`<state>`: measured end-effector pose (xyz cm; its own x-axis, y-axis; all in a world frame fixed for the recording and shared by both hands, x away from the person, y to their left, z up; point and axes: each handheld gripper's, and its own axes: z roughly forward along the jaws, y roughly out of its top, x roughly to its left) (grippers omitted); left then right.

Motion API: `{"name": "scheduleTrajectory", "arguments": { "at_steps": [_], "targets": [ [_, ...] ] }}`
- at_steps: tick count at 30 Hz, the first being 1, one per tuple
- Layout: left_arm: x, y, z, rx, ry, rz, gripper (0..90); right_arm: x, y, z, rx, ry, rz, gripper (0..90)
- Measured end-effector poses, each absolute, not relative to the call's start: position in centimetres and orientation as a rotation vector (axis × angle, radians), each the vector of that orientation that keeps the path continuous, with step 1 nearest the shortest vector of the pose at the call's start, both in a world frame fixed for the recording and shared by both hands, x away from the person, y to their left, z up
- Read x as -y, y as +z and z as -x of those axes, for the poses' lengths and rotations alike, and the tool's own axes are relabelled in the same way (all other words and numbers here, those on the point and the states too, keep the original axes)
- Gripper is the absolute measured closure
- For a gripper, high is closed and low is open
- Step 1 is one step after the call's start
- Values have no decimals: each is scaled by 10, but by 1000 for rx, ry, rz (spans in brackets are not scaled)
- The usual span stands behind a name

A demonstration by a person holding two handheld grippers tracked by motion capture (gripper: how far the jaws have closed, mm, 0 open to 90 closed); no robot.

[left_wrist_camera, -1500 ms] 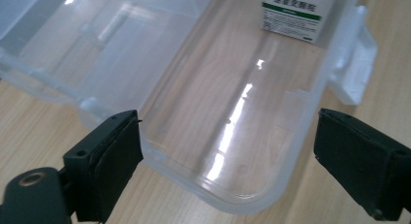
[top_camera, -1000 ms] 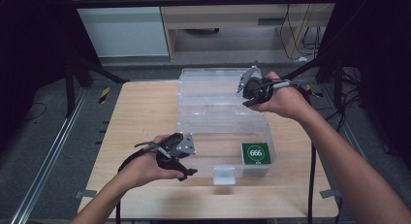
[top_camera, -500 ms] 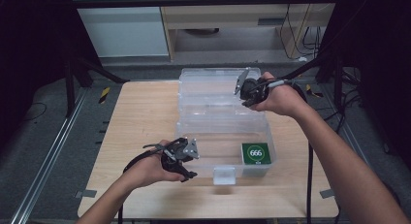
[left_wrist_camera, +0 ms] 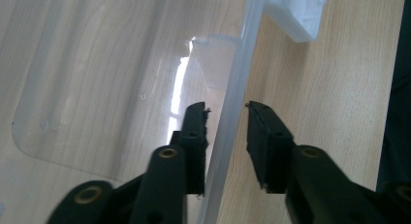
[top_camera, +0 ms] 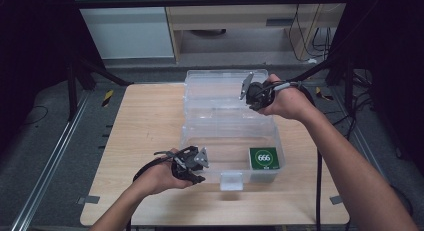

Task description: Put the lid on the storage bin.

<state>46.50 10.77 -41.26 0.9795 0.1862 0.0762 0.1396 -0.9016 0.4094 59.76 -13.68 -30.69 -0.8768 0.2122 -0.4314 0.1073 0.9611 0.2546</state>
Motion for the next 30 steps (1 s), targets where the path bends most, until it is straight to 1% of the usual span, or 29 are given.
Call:
{"name": "scheduleTrajectory", "arguments": {
  "at_steps": [3,4,8,10,22,30],
  "targets": [
    [-108,-412,-466,-246,172,-2707,772,137,-307,-597,-2638,306,-220,774],
    [-108,-412,-467,-264,157,-2695,782,137,-307,-597,-2639,305,-220,776],
    [-108,-413,-467,-267,171,-2696,798,137,-307,-595,-2636,314,-196,798],
    [-105,-412,-466,-273,190,-2714,798,137,-306,-595,-2641,320,-186,805],
    [-109,-413,-465,-345,173,-2663,788,134,-301,-587,-2655,317,-172,849],
    [-109,-413,-465,-346,179,-2659,785,133,-296,-576,-2656,330,-144,866]
  ]
}}
